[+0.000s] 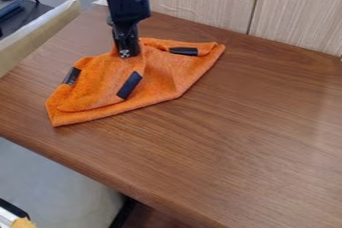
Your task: Unfold the cloth from top left to bottom right
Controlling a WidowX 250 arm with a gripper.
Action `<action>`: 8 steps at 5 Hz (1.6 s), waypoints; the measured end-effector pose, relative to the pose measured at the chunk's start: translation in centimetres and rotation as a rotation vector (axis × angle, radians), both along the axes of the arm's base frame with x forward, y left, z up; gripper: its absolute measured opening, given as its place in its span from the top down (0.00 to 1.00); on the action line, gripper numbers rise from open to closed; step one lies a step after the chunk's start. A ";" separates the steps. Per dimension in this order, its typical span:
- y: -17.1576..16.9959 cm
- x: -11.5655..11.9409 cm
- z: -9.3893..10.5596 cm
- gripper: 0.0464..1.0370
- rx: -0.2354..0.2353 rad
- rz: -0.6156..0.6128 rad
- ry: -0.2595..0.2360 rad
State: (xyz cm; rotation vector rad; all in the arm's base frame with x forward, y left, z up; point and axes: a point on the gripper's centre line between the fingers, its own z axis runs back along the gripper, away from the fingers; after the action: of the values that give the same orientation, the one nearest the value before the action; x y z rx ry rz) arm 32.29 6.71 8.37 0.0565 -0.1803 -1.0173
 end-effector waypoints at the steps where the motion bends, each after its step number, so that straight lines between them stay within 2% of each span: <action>1: -0.4 0.8 0.9 0.98 -0.020 0.008 -0.025; 2: -1.5 1.4 1.5 0.98 -0.044 0.002 -0.039; 3: -2.9 1.4 3.3 0.98 -0.049 -0.014 -0.079; 4: -5.1 0.7 4.3 0.98 -0.044 -0.077 -0.104; 5: -7.8 -1.0 4.0 0.98 -0.042 -0.169 -0.105; 7: -10.7 -4.0 1.4 0.98 -0.020 -0.301 -0.057; 8: -11.7 -4.8 -0.6 0.98 -0.004 -0.346 -0.037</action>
State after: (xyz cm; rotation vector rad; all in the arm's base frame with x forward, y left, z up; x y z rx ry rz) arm 27.47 -4.98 7.72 0.0411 -0.2309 -1.3615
